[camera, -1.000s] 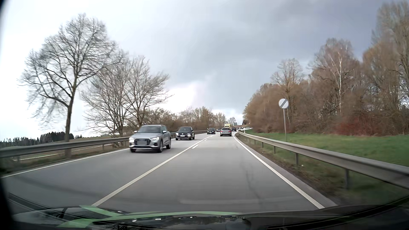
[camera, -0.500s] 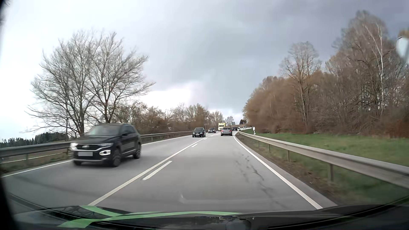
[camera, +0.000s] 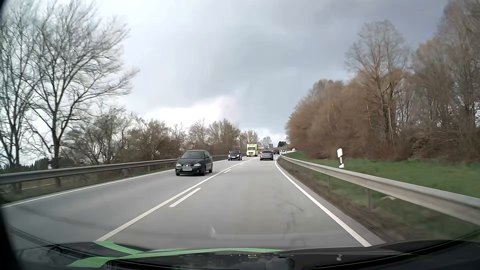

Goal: Follow the waypoints while adhering to traffic rules and regulations

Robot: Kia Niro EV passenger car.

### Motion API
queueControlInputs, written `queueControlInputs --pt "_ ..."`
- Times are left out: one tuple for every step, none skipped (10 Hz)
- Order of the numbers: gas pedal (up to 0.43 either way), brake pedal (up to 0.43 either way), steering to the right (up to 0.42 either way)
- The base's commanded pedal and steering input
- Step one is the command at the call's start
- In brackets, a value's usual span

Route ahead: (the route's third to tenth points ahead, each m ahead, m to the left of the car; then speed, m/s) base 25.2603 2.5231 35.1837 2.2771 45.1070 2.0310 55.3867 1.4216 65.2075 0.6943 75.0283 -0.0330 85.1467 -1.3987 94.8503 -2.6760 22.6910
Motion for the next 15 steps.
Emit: queueControlInputs --pt "0.177 0.0 0.004" --pt "0.177 0.0 0.004" --pt "0.177 0.0 0.004" --pt "0.177 0.0 0.004" --pt "0.177 0.0 0.004" --pt "0.177 0.0 0.004" --pt "0.177 0.0 0.004" --pt "0.177 0.0 0.004" --pt "0.177 0.0 0.004" --pt "0.177 0.0 0.004" --pt "0.177 0.0 0.005" --pt "0.177 0.0 0.006" --pt "0.177 0.0 0.006" --pt "0.177 0.0 0.007" --pt "0.177 0.0 0.007"
